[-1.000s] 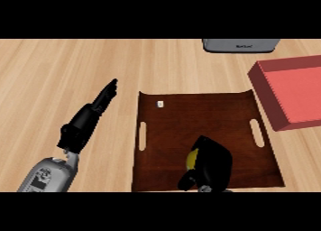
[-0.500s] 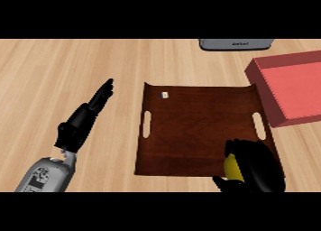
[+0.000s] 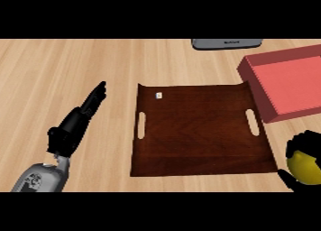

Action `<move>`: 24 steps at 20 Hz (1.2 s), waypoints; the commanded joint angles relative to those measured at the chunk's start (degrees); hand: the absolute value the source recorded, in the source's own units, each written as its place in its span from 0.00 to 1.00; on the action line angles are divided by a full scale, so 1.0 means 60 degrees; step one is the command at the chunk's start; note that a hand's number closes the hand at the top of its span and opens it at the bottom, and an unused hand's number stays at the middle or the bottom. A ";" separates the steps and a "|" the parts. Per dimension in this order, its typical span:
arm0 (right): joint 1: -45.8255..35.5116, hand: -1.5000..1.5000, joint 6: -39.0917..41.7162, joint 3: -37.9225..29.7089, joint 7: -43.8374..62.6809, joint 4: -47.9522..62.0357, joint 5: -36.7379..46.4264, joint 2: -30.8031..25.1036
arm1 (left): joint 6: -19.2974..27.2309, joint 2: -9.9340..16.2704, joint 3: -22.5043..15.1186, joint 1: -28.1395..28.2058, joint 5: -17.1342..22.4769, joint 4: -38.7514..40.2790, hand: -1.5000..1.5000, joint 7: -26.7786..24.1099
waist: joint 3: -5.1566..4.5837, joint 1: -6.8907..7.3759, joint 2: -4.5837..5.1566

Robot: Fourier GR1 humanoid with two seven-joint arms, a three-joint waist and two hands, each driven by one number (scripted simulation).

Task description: Pick the lemon from the tray and place it in the cardboard box

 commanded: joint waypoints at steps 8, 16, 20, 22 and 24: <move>0.1770 1.00 0.1317 -0.5526 -0.3376 -0.0054 -0.6163 -0.1629 | 0.0274 -0.0295 -0.0137 0.0263 -0.0269 -0.0119 0.50 -0.0040 | -0.0029 -0.0154 -0.0012; 0.1977 1.00 0.3820 -0.8906 -0.3925 0.2237 -0.7696 -0.1977 | -0.0550 -0.0012 0.0266 -0.0328 0.0017 0.0297 0.50 0.0067 | -0.0034 0.0371 0.0110; 0.0944 1.00 0.4088 -0.8419 -0.3779 0.3196 -0.7058 -0.1835 | -0.0051 -0.0699 -0.0394 -0.0153 -0.0737 -0.0404 0.50 0.0301 | -0.0026 0.0656 0.0143; 0.0127 1.00 0.3927 -0.7866 -0.2367 0.2507 -0.7167 -0.1877 | -0.0622 -0.0494 0.0098 -0.0542 -0.0416 0.0256 0.50 0.0081 | -0.0032 0.0661 0.0154; -0.0232 1.00 0.4655 -0.8005 -0.2870 0.3387 -0.7179 -0.1947 | -0.0570 -0.0613 0.0122 -0.0427 -0.0652 0.0498 0.50 -0.0159 | -0.0030 0.0647 0.0150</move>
